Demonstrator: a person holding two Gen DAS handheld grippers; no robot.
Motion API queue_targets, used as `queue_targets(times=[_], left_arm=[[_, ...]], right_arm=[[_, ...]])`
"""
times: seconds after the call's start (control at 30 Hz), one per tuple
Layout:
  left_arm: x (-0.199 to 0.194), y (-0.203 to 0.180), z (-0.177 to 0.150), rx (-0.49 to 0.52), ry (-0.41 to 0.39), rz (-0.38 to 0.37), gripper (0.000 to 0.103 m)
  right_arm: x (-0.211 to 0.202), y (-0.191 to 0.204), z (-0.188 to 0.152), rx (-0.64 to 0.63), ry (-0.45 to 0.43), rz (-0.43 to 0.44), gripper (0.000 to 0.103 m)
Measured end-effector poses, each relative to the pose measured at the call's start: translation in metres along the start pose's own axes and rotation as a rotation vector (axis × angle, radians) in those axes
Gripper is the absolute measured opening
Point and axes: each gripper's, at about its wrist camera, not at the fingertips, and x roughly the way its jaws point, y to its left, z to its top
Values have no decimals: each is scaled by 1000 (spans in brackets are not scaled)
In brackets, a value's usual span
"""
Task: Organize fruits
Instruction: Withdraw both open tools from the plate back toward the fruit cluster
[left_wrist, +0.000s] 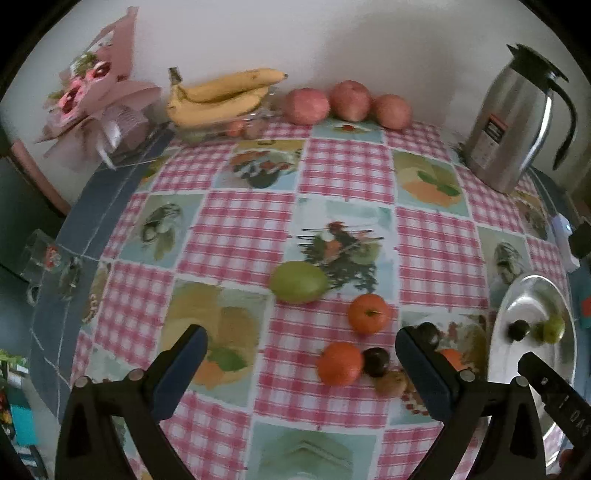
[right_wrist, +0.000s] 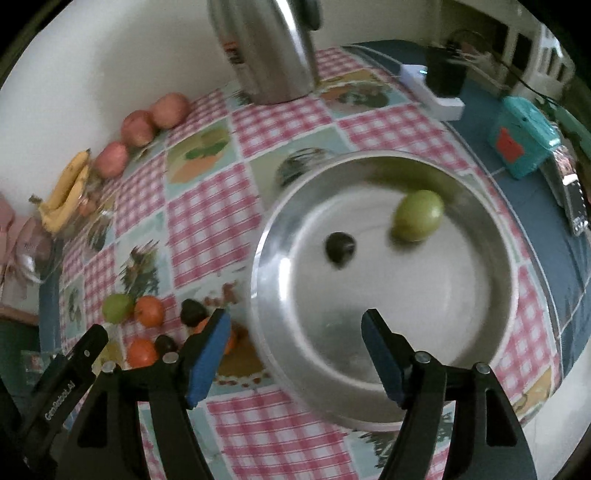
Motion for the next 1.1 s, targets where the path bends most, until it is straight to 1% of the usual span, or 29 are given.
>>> queue_targets(times=[0.2,0.47,0.6,0.63,0.67,0.7,0.8,0.93,1.1], left_arm=[[-2,26,-2,-59,3,-7,103],[-1,55,-2,-125,12,-13,103],[-1,65,0,-148,0,-31,103],[-1,66,0,-153,-2,-32,103],[-1,68,0,-157,-3,-33,103],[0,69,1,-160,-4,-34,103],[0,70,1,-168,-8,-42,103],[-1,67,2,-166,-27,-56,103],[4,56,4,-139,-13,-72,103]], right_arm=[[0,27,-8,-81,-20,-4,74],[6,57,-19,-144,-14,21,74],[10,70,-23,-172,-10,69,74],[12,74,-23,-179,-8,86,80],[13,76,-24,-182,-7,100,89],[13,78,-24,-184,-7,117,102],[12,81,-25,-188,-23,160,102],[15,82,-26,-195,-24,128,102],[21,78,-25,-182,9,141,102]])
